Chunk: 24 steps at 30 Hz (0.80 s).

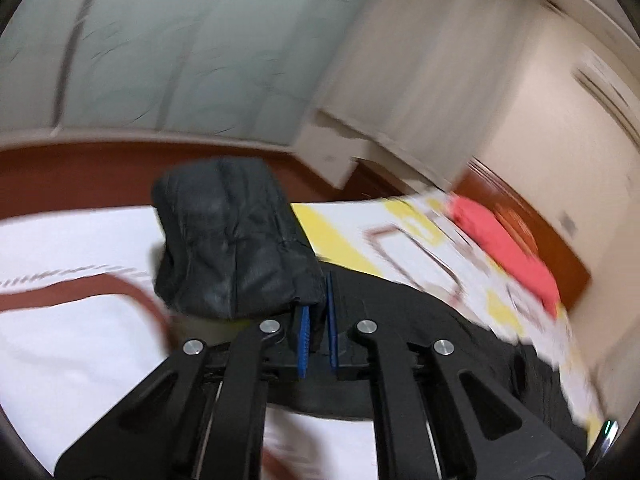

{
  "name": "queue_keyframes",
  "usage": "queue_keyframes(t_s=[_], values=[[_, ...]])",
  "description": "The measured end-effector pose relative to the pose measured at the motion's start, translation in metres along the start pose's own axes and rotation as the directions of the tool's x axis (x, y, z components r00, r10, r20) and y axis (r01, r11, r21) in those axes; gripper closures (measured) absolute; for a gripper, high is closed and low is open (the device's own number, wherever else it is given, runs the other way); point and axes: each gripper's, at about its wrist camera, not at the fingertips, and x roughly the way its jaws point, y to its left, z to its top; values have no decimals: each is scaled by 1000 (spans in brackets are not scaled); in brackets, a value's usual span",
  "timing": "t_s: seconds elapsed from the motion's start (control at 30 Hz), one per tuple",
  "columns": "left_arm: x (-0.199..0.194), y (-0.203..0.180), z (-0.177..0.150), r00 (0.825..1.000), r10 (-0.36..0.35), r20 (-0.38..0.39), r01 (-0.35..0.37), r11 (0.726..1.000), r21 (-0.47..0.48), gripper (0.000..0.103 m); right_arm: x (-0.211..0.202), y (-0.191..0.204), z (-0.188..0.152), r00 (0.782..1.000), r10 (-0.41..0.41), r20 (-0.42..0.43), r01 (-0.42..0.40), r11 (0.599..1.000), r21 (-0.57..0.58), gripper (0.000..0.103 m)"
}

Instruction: Fold large clothes

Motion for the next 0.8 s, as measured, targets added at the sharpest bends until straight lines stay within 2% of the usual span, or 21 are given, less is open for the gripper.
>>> queue_keyframes(t_s=[0.13,0.27,0.4,0.57,0.8], values=[[1,-79,-21,992,-114,-54,121,980,159,96,0,0,-1,1000,1,1,-1,1000,1,31],[12,-146,-46,975,-172,-139,204,942,268,96,0,-1,0,1000,4,1,-4,1000,5,31],[24,-201,-82,958,-182,-220,254,896,363,96,1,-2,2,1000,9,1,-9,1000,9,31],[50,-251,-117,931,-188,-314,312,855,414,96,1,-3,2,1000,9,2,-9,1000,10,31],[59,-298,-161,905,-189,-382,367,801,473,96,2,-3,2,1000,10,4,-10,1000,13,31]])
